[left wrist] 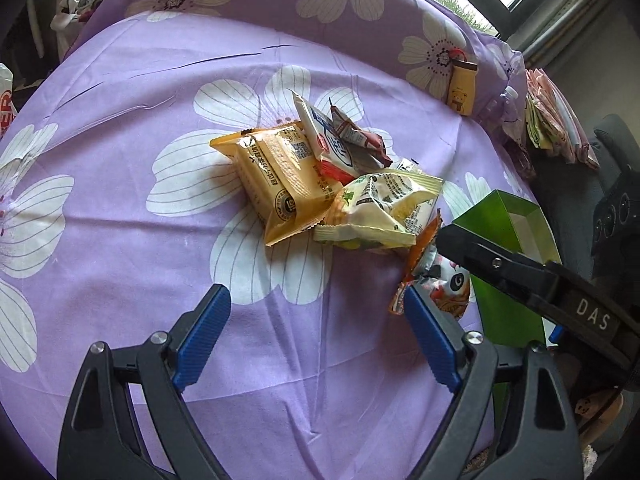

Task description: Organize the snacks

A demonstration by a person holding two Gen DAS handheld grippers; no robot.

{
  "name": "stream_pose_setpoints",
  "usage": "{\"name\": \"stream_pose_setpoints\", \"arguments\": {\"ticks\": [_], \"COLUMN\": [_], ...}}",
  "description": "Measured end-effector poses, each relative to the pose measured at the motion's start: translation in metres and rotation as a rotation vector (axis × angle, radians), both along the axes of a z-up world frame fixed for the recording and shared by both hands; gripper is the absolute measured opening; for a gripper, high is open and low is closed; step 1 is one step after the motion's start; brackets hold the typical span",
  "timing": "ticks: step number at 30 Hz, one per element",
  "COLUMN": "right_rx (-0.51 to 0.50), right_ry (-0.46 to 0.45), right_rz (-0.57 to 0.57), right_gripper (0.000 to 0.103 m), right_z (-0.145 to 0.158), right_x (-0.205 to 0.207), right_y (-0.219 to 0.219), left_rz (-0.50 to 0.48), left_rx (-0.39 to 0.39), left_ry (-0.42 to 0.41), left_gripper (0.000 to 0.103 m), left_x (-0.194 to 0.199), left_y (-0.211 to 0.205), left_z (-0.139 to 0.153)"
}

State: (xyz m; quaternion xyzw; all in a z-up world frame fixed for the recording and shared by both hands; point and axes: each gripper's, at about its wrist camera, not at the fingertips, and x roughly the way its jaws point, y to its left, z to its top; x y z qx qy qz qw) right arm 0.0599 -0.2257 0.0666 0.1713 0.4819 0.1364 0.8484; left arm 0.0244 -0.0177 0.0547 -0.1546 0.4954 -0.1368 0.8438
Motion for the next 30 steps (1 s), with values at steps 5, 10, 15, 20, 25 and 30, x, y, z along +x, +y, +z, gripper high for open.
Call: {"name": "stream_pose_setpoints", "arguments": {"ticks": [5,10,15,20,25,30], "right_rx": [0.135,0.187,0.151,0.035,0.055,0.050], "right_ry": [0.096,0.101,0.097,0.084,0.101,0.183], "right_rz": [0.074,0.135,0.146,0.046,-0.036,-0.046], "right_gripper": [0.056,0.056,0.056,0.059,0.078,0.078], "right_z": [-0.020,-0.025,-0.016,0.002,0.006,-0.011], "right_x": [0.009,0.007,0.000,-0.012,-0.019,-0.015], "right_y": [0.004,0.019,0.026,0.007,-0.013,-0.010], "left_rz": [-0.004,-0.028,-0.062,-0.113,-0.162,-0.207], "left_rx": [0.035,0.022,0.017,-0.029,-0.038,-0.076], "left_ry": [0.002,0.021,0.021,0.002,-0.011,0.013], "left_gripper": [0.088,0.088,0.088,0.088,0.085,0.083], "left_x": [-0.002,-0.003,-0.006,-0.011,-0.014,-0.013], "left_y": [0.000,0.000,-0.007,-0.015,-0.029,-0.040], "left_z": [0.002,0.003,0.006,0.009,0.009,-0.002]}}
